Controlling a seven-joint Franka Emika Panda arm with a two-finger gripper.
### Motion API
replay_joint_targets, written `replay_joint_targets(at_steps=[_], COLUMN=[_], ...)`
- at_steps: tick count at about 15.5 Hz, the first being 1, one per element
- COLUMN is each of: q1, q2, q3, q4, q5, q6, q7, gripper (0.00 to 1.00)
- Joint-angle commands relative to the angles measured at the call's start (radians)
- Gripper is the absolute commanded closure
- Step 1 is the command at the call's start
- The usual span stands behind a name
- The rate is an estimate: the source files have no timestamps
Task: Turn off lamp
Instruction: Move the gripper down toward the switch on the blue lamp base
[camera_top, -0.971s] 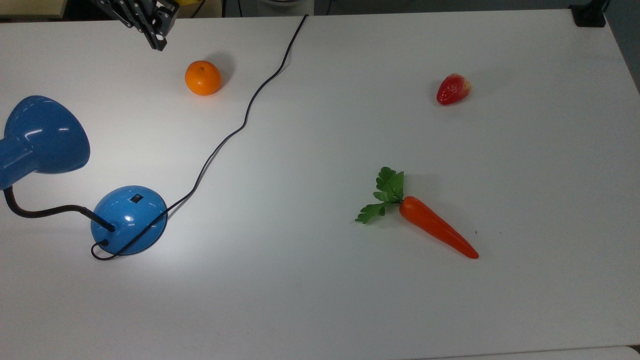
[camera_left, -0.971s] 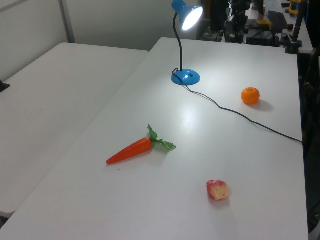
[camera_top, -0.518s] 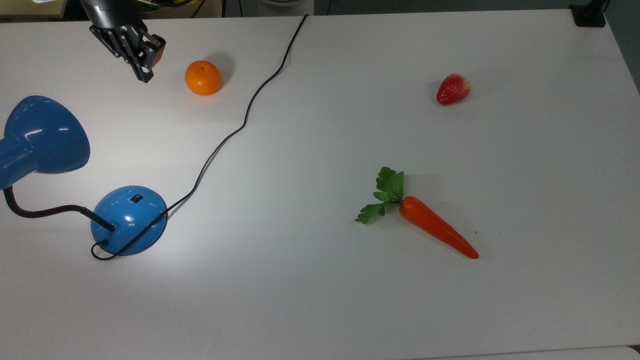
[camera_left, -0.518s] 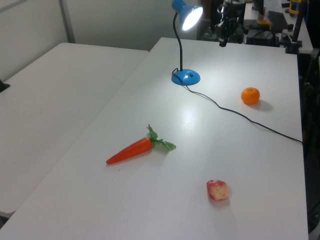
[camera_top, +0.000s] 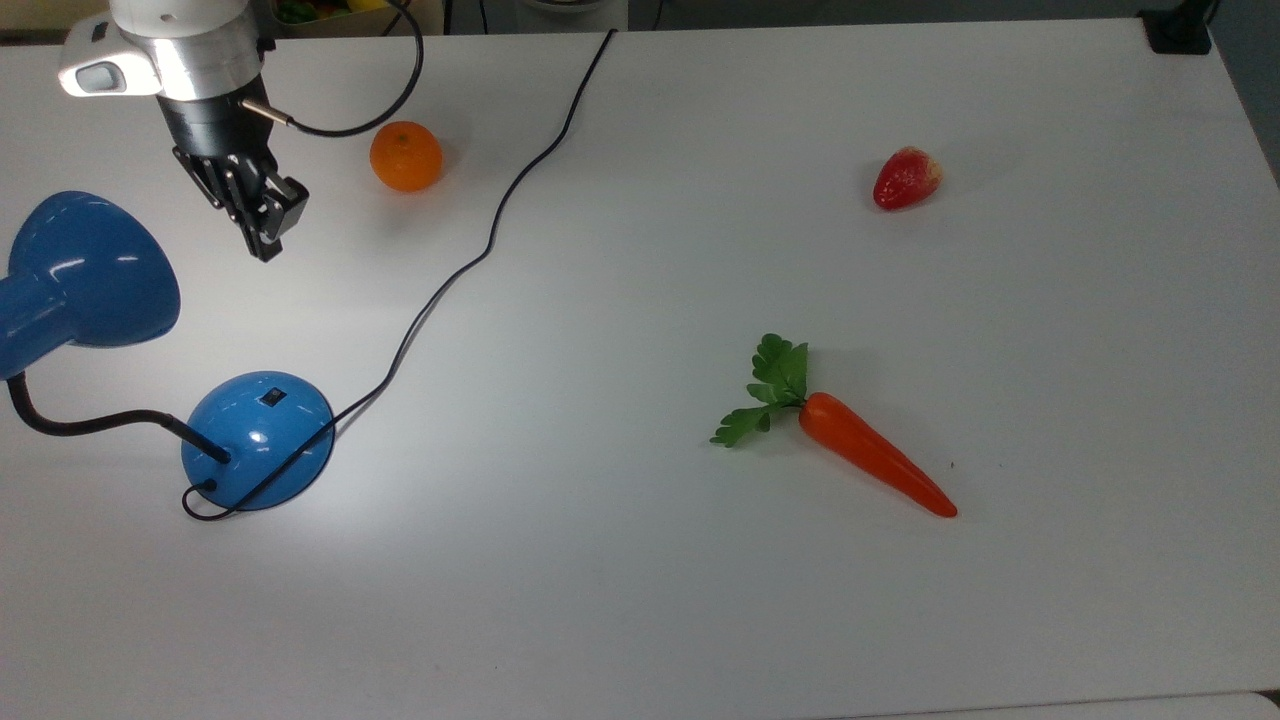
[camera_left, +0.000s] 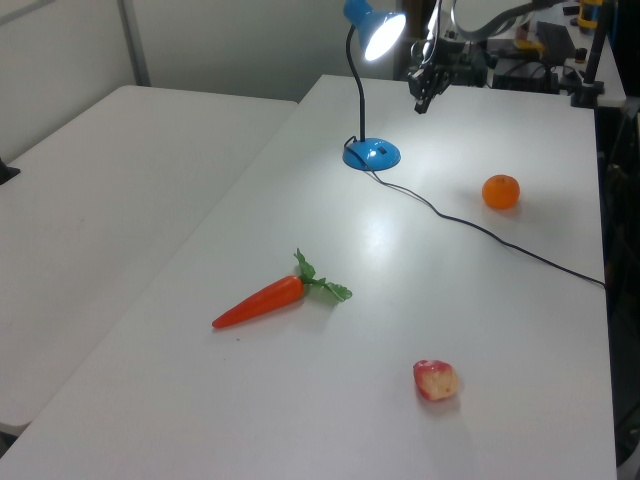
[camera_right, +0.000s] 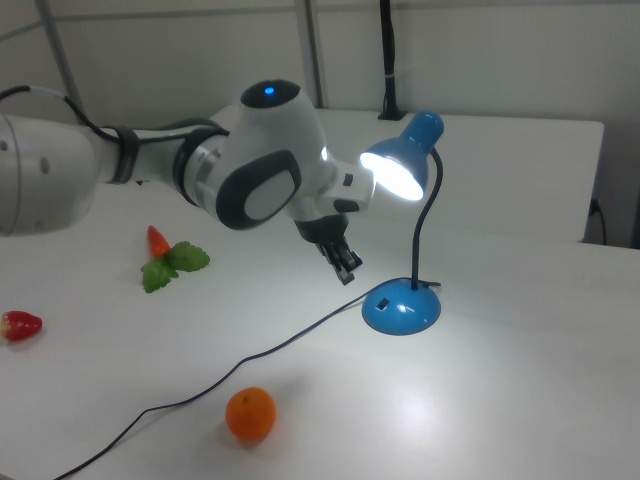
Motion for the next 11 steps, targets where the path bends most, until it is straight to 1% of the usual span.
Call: replay_joint_targets(at_steps=[1,6,8,10,11], q1=[0.015,0.017,0.018,0.035,0.035], q2=[0.045,0.093,0.136,0.188,0.203], q3=[-0.006,-0.006,-0.001,-0.001,-0.001], q4=[0.003,0.005,0.005,0.007,0.007], q5=[0.01,0.006,0.006,0.004,0.004], q6=[0.09,0.184,0.268,0.378,0.409], q7=[0.053,0.053,0.063,0.079,0.079], gripper=[0.89,0.89,0.91,0.91,0.91])
